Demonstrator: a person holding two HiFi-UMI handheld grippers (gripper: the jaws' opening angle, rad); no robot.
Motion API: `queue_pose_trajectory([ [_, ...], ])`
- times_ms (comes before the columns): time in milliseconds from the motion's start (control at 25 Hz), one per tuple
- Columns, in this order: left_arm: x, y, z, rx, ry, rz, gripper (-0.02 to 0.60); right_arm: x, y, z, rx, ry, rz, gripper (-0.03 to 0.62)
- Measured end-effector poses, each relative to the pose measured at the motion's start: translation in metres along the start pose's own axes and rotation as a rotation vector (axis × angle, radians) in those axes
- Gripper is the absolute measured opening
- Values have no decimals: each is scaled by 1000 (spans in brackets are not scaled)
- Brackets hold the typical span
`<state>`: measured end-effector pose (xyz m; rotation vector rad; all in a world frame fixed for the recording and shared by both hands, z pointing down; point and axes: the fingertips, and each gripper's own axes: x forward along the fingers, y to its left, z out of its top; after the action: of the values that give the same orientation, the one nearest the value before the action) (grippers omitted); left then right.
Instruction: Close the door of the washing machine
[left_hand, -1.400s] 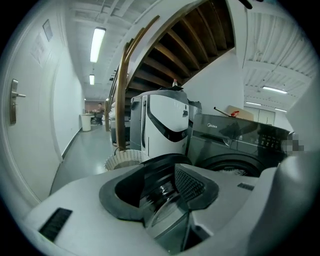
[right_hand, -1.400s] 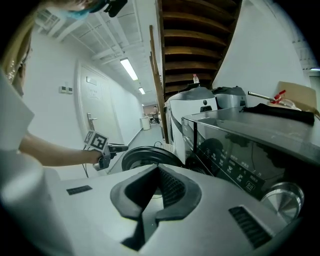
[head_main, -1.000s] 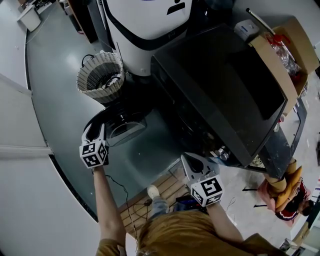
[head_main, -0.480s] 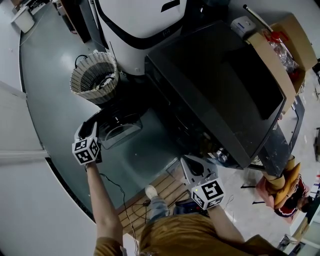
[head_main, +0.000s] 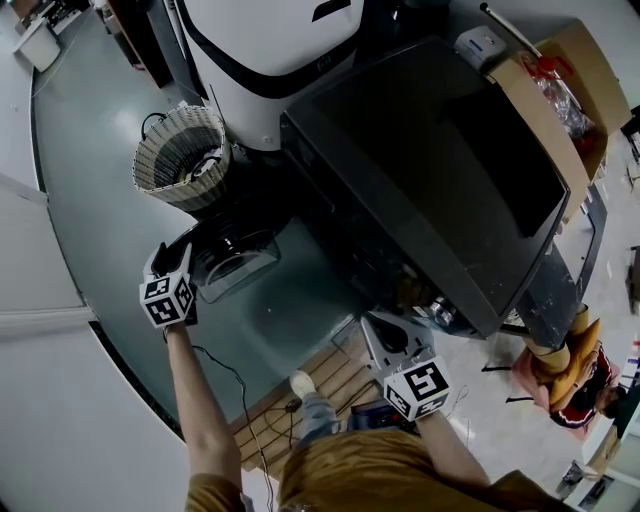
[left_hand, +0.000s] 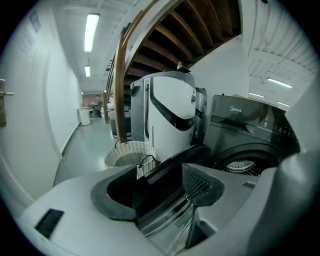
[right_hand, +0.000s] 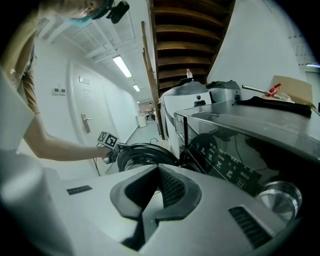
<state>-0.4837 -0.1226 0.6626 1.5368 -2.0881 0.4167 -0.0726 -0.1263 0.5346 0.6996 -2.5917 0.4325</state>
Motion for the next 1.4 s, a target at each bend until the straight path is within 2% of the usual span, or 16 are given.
queue_pose_trajectory([
  [360,6,1,4,40,11,5,282,0,-4,1,2,-1,-7,11],
  [1400,-3,-7,-7,0,58,11,282,-13,1,7,-6,-38,-15,11],
])
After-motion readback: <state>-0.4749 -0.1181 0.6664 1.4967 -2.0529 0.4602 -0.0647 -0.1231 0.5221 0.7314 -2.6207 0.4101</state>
